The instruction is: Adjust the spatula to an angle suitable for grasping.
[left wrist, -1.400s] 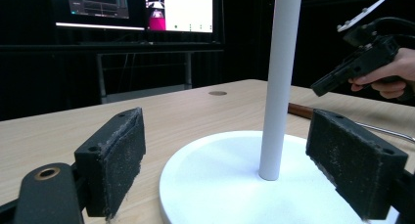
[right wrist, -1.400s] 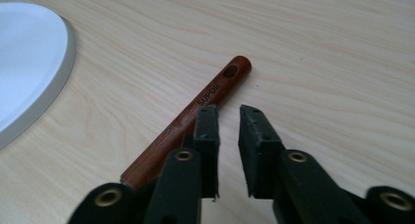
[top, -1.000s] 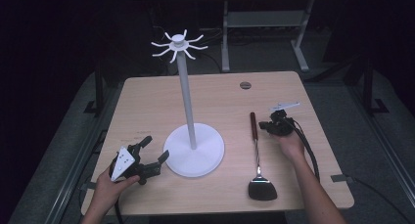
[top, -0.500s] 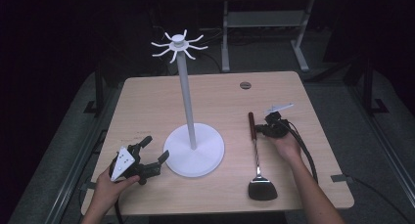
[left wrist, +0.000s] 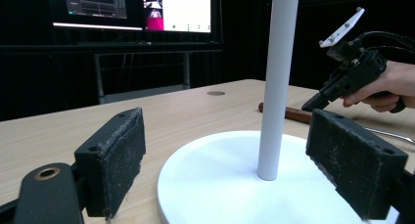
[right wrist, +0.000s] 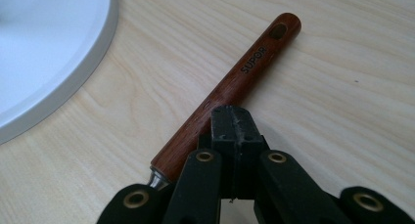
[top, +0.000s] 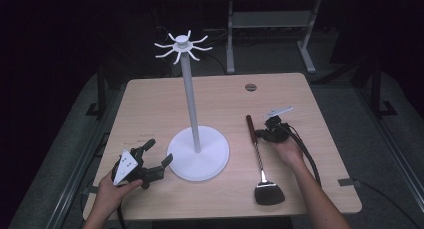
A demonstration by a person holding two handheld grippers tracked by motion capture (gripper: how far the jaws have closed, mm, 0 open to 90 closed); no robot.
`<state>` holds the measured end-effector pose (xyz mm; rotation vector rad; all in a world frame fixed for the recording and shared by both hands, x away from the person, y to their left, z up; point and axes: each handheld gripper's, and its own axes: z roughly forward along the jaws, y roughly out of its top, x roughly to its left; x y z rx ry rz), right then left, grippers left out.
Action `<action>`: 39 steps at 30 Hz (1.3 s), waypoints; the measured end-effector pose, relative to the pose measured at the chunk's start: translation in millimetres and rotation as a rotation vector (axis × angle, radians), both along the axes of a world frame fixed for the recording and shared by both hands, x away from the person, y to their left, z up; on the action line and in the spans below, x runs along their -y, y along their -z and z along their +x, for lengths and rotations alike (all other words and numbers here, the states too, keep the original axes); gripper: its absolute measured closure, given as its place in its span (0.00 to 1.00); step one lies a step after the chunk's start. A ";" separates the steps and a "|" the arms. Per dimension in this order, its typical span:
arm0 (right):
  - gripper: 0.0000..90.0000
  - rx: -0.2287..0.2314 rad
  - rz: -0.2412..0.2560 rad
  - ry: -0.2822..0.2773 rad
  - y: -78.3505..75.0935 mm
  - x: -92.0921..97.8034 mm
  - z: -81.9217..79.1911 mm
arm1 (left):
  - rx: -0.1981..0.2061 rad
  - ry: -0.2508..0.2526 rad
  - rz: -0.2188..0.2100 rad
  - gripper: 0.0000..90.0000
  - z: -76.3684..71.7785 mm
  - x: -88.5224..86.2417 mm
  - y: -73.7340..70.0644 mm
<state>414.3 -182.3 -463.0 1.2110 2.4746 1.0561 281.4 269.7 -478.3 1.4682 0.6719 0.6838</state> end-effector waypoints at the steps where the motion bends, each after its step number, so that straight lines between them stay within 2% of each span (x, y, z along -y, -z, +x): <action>1: 1.00 0.001 0.001 -0.004 0.1 -1.1 -0.3 | 0.000 0.000 0.000 0.16 0.0 0.0 0.0; 18: 1.00 -0.012 -0.012 -0.075 -1.4 -23.0 -7.3 | 0.000 0.000 0.000 0.16 0.0 0.0 0.0; 32: 1.00 -0.005 -0.018 -0.147 -3.1 -42.4 -14.1 | 0.000 0.001 0.001 0.16 0.0 0.0 0.0; 35: 1.00 0.008 -0.021 -0.167 -3.0 -46.2 -14.8 | 0.000 0.001 0.001 0.16 0.0 0.0 0.0; 39: 1.00 -0.003 -0.024 -0.178 -4.3 -51.9 -17.8 | 0.000 0.001 0.000 0.16 0.0 0.1 0.0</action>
